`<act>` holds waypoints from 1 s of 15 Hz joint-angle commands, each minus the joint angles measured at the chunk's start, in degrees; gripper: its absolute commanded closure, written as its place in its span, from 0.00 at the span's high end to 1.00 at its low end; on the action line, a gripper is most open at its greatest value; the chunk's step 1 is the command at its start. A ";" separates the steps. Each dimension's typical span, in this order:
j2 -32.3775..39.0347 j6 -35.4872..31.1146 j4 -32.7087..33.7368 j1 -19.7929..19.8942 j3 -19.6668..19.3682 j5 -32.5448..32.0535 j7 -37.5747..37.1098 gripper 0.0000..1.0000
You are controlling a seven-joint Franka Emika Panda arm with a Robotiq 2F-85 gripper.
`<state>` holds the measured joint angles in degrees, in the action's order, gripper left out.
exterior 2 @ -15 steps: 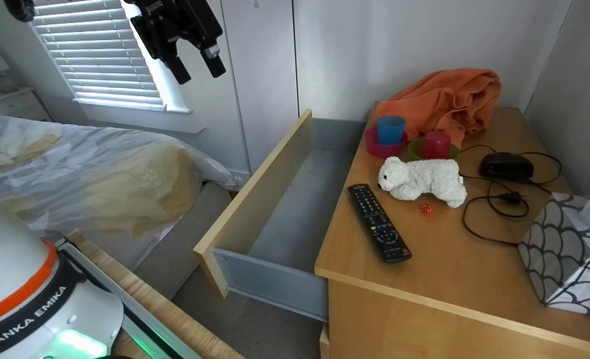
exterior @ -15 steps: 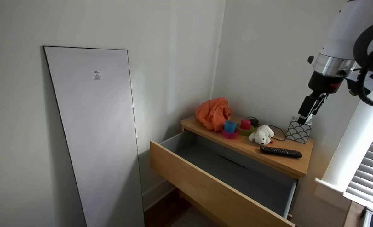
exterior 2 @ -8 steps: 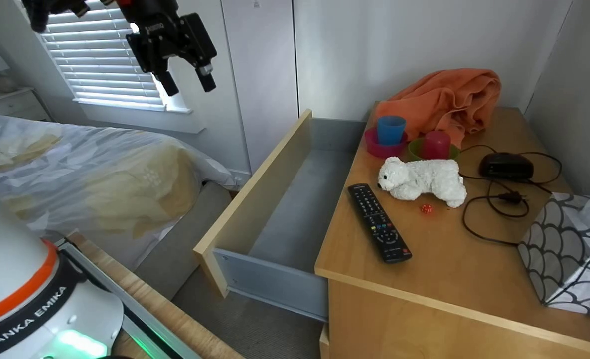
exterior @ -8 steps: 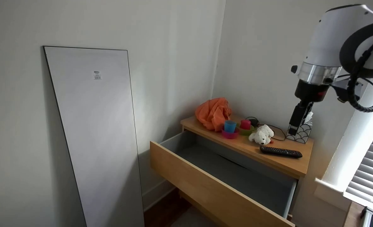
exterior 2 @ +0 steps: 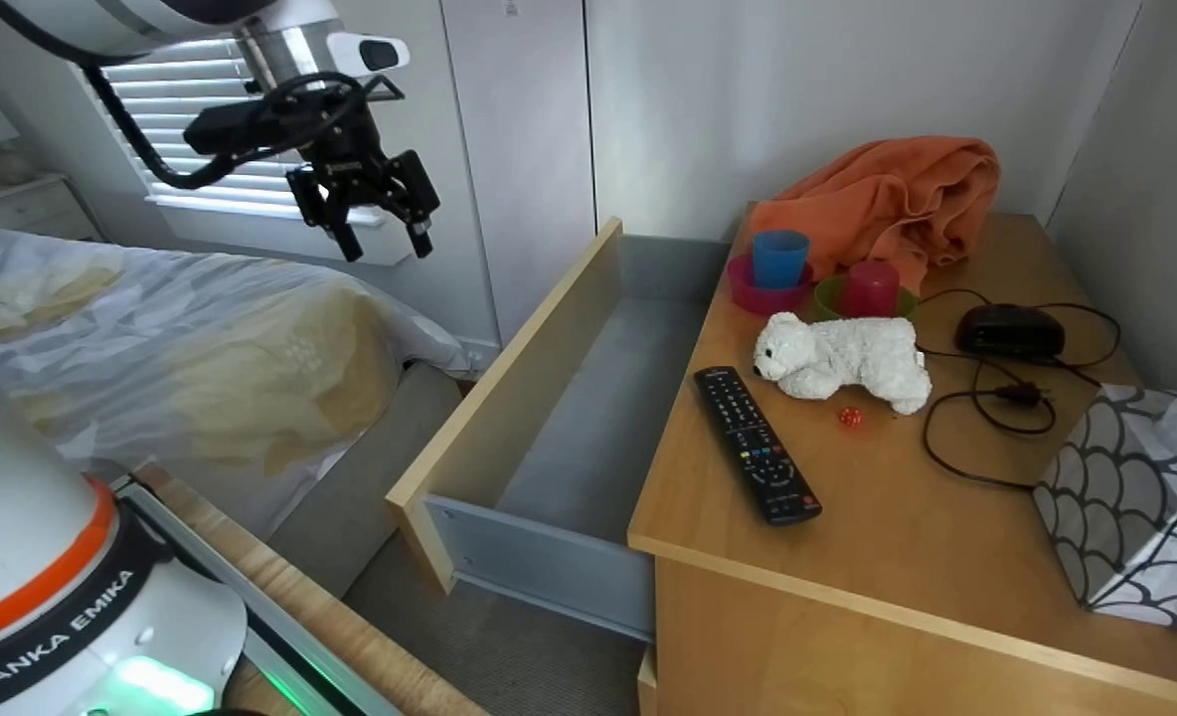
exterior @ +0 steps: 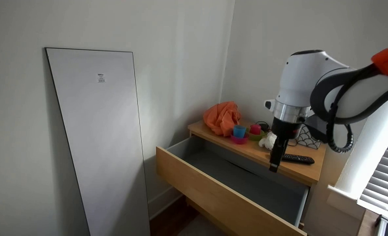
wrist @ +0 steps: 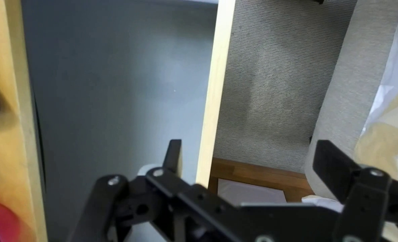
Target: Close the top drawer
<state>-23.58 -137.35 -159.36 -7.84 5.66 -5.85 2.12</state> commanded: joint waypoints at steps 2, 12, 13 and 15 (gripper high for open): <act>13.95 -18.86 0.05 2.41 3.02 -4.28 -5.37 1.00; 19.84 -22.68 3.18 2.07 1.77 -3.11 -2.89 1.00; 21.04 -24.50 3.80 2.42 1.67 -3.87 -2.70 1.00; 24.52 -26.01 5.96 2.02 1.31 -2.15 -0.79 1.00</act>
<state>-4.72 -160.40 -156.47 -5.39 7.70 -10.07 -1.47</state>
